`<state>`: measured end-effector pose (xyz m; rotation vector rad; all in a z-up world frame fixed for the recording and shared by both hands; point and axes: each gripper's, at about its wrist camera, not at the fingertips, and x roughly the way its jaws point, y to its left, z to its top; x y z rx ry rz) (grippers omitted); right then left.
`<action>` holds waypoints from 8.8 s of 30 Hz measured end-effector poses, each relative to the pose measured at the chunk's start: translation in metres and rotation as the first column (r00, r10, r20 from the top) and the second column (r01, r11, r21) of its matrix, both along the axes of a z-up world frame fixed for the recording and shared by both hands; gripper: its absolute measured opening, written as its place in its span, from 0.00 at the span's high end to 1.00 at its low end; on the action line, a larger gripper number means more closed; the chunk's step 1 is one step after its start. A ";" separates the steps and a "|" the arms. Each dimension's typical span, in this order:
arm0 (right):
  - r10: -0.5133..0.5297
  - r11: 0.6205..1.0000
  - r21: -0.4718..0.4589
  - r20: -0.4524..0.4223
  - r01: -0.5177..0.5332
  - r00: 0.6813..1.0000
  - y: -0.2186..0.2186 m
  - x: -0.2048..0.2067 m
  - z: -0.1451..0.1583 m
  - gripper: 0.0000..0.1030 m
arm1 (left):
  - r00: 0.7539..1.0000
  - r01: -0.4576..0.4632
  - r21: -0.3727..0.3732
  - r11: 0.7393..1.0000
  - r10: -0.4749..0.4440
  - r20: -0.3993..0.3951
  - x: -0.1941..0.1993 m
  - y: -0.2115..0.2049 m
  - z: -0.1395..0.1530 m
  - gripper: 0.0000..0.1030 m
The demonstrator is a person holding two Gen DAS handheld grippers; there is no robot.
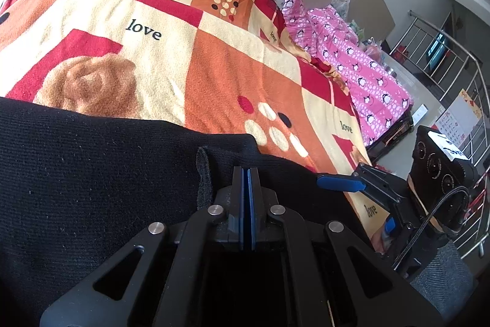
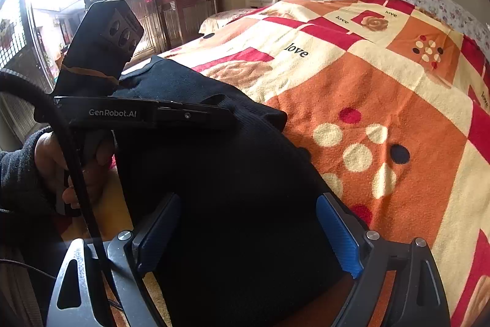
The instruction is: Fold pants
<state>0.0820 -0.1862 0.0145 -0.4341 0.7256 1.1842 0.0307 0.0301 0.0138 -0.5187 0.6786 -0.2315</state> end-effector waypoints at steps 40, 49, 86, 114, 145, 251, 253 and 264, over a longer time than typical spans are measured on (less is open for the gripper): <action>-0.025 1.000 -0.005 0.061 0.025 0.998 -0.001 -0.008 0.001 0.12 | 0.782 -0.577 -0.656 0.487 0.561 -0.271 -0.183 0.174 -0.041 0.43; -0.026 1.000 -0.005 0.061 0.026 0.998 0.000 -0.008 0.002 0.12 | 0.782 -0.557 -0.631 0.540 0.598 -0.177 -0.184 0.170 -0.040 0.43; -0.038 0.999 -0.003 0.046 0.039 0.998 -0.001 -0.005 0.001 0.09 | 0.861 -0.508 0.647 0.568 0.362 0.359 -0.119 -0.008 0.027 0.88; 0.114 0.895 0.377 -0.710 0.239 0.695 0.063 0.021 0.049 0.15 | 0.883 -0.462 0.832 0.309 0.066 0.465 -0.185 -0.084 0.018 0.59; 0.001 0.968 0.196 -0.627 0.158 0.779 0.143 0.029 0.035 0.94 | 0.951 -0.305 0.924 0.230 0.117 0.285 -0.106 -0.051 -0.008 0.87; -0.276 0.841 0.235 -0.588 0.487 0.760 -0.098 0.009 -0.018 0.59 | 0.972 0.011 -0.275 0.961 -0.076 -0.225 0.000 0.036 0.003 0.66; -0.258 0.833 0.266 -0.588 0.485 0.767 -0.105 0.011 -0.014 0.68 | 0.974 0.024 -0.241 0.970 -0.077 -0.213 0.004 0.032 0.009 0.68; -0.311 0.823 0.256 -0.544 0.507 0.779 -0.104 0.106 0.027 0.70 | 0.973 0.045 -0.124 0.991 -0.072 -0.218 0.111 0.022 0.025 0.65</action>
